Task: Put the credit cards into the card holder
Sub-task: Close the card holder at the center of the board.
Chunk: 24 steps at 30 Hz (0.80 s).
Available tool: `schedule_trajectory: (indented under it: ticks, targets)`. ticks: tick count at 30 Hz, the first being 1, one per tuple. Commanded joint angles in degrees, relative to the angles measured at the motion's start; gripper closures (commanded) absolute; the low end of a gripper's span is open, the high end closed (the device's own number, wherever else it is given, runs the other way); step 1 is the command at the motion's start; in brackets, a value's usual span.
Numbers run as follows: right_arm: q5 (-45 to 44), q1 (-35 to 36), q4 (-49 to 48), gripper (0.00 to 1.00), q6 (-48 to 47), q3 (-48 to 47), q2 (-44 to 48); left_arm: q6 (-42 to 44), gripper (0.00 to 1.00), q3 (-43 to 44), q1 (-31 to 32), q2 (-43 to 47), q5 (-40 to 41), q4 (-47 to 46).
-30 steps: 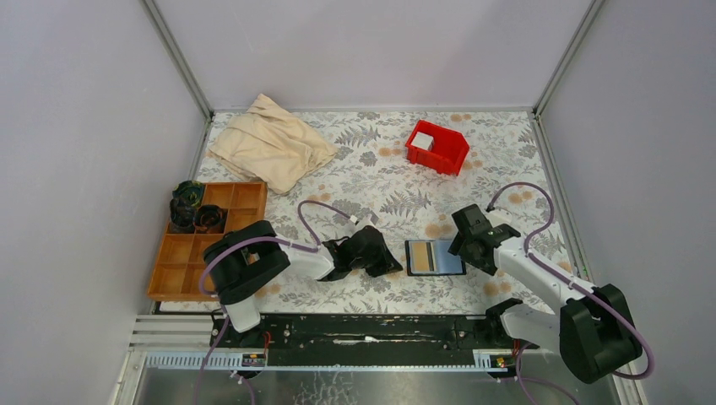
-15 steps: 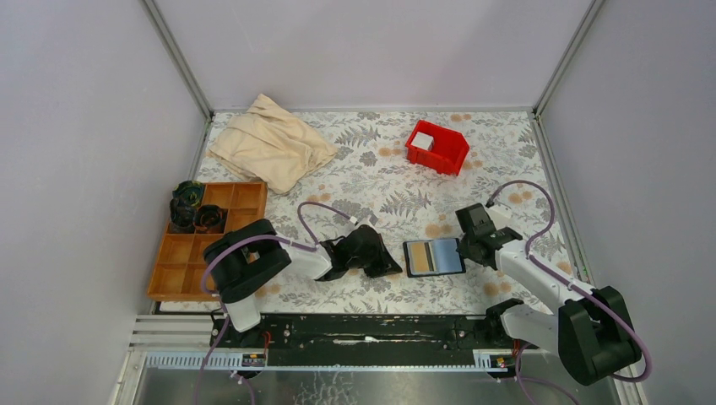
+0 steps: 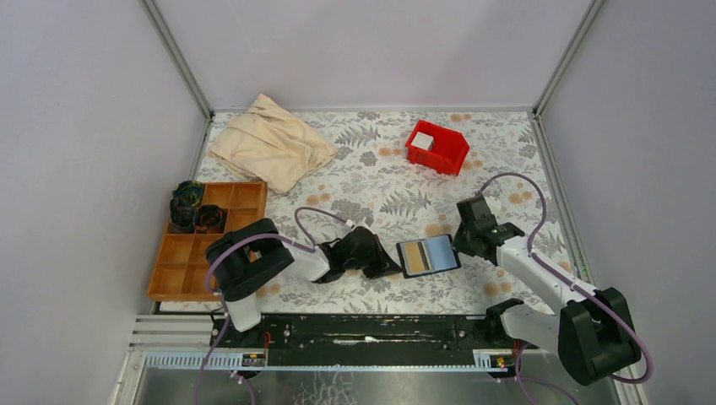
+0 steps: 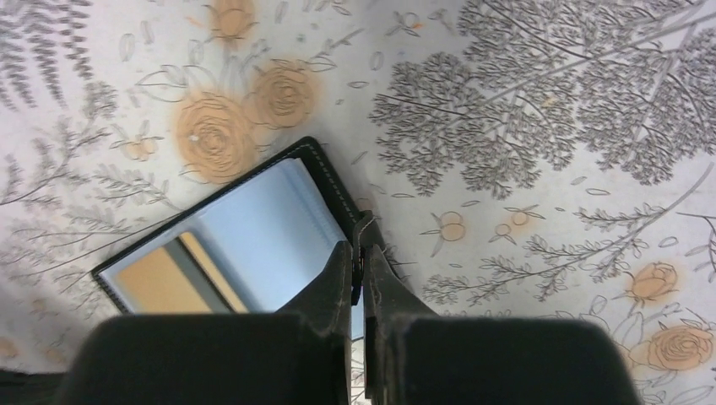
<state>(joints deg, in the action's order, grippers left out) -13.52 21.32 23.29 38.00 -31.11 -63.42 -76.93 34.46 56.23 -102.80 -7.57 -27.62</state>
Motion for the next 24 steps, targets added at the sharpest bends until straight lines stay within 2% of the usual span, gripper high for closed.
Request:
schedule_trajectory:
  ticks: [1,17,24]
  targets:
    - [4.85,-0.08,0.09,1.0,-2.9,-4.6,0.74,1.31,1.0,-5.36,-0.22,-6.38,2.78,16.74]
    - [16.07,0.43,4.27,1.0,-3.89,-10.11,1.12,1.85,1.0,-0.42,-0.24,-7.71,3.11,16.0]
    - [18.12,5.96,6.37,1.0,-3.25,-12.58,-0.61,1.71,1.0,0.52,-0.2,-7.08,4.34,14.83]
